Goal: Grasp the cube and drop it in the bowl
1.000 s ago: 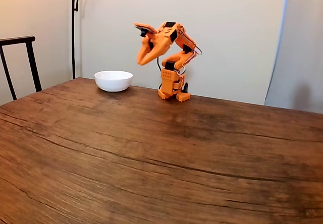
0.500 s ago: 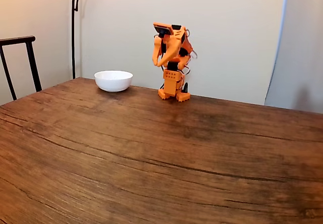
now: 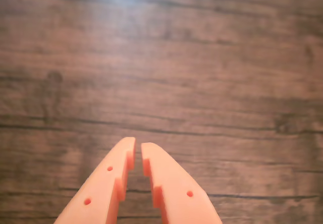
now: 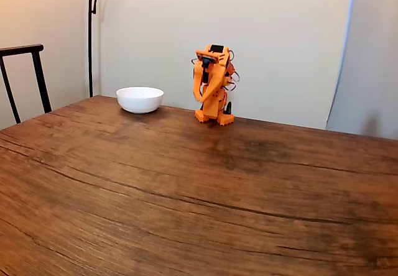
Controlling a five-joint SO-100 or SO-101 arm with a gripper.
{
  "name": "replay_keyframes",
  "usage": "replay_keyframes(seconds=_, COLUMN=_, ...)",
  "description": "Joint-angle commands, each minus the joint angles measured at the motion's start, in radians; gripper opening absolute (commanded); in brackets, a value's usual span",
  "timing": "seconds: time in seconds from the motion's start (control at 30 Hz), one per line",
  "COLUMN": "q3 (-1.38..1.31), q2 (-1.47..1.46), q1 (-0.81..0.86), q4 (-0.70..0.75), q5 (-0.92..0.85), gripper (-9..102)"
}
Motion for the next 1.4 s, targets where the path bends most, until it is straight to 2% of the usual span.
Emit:
replay_keyframes(seconds=0.0, q3=0.032, q2=-0.003, q1=0.003, q4=-0.011, q5=0.005, gripper=-1)
replay_keyframes(seconds=0.27, q3=0.187, q2=-0.005, q1=-0.003, q4=-0.008, q5=-0.055, gripper=-1)
replay_keyframes(seconds=0.43, q3=0.187, q2=-0.014, q1=0.003, q4=0.014, q5=-0.041, gripper=-1)
replay_keyframes(seconds=0.63, q3=0.187, q2=-0.006, q1=0.002, q4=0.241, q5=-0.052, gripper=-1)
replay_keyframes(seconds=0.8, q3=0.187, q2=-0.006, q1=0.002, q4=0.36, q5=-0.052, gripper=-1)
replay_keyframes(seconds=1.37, q3=0.187, q2=-0.006, q1=0.002, q4=0.368, q5=-0.041, gripper=0)
